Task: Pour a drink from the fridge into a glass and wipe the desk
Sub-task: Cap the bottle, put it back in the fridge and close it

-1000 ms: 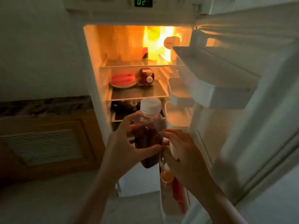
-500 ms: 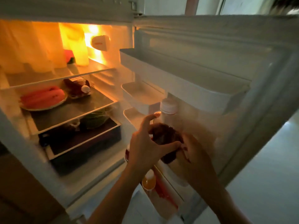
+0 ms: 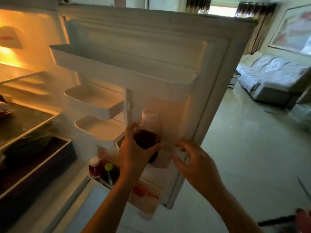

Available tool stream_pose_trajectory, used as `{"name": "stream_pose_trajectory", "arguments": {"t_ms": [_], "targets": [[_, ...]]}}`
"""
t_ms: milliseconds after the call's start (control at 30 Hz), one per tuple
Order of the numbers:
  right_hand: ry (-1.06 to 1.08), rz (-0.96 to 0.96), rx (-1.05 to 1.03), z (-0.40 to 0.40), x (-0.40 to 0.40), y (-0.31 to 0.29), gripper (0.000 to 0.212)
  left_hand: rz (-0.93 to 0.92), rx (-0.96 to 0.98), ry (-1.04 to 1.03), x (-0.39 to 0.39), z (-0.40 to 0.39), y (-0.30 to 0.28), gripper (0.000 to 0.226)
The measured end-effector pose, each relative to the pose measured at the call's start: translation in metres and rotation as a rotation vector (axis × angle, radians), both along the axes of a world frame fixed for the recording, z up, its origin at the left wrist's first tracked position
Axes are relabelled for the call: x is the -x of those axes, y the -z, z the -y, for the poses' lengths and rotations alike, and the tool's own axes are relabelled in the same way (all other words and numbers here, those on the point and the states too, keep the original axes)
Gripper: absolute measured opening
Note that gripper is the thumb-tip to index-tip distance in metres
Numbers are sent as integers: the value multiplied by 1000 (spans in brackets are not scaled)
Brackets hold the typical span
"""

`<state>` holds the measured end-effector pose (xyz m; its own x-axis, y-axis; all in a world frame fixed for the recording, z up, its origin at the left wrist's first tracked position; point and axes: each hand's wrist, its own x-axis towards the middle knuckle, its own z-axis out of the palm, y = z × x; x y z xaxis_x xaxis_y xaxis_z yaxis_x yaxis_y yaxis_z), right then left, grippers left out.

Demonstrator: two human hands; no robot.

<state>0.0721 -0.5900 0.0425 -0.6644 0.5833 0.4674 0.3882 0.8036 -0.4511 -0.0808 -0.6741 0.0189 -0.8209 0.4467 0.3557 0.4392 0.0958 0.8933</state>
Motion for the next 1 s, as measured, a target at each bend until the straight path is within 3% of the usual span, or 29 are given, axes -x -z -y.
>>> {"name": "stream_pose_trajectory", "arguments": {"t_ms": [200,267,367,433,500,667,833,1000], "targets": [[93,-289,-51,-26,-10,0,19,-36,49,23,-3,2,3,101],[162,-389,-1,-34,-10,-1,33,-217,39,-67,-9,7,4,90],[174,-436,249,-46,-6,3,67,-515,-12,-73,-22,14,2,69],[74,-354,395,-53,-3,7,81,-624,-11,1,-30,15,0,60],[-32,-274,485,-58,-2,10,78,-658,-18,93,-35,15,-4,46],[-86,-218,280,-68,-9,15,60,-538,-171,142,-49,21,-27,26],[-309,-126,241,-51,-21,23,56,-579,-216,58,-64,26,-64,38],[-589,369,131,-39,-24,48,52,-654,-4,-279,-80,39,-76,61]]}}
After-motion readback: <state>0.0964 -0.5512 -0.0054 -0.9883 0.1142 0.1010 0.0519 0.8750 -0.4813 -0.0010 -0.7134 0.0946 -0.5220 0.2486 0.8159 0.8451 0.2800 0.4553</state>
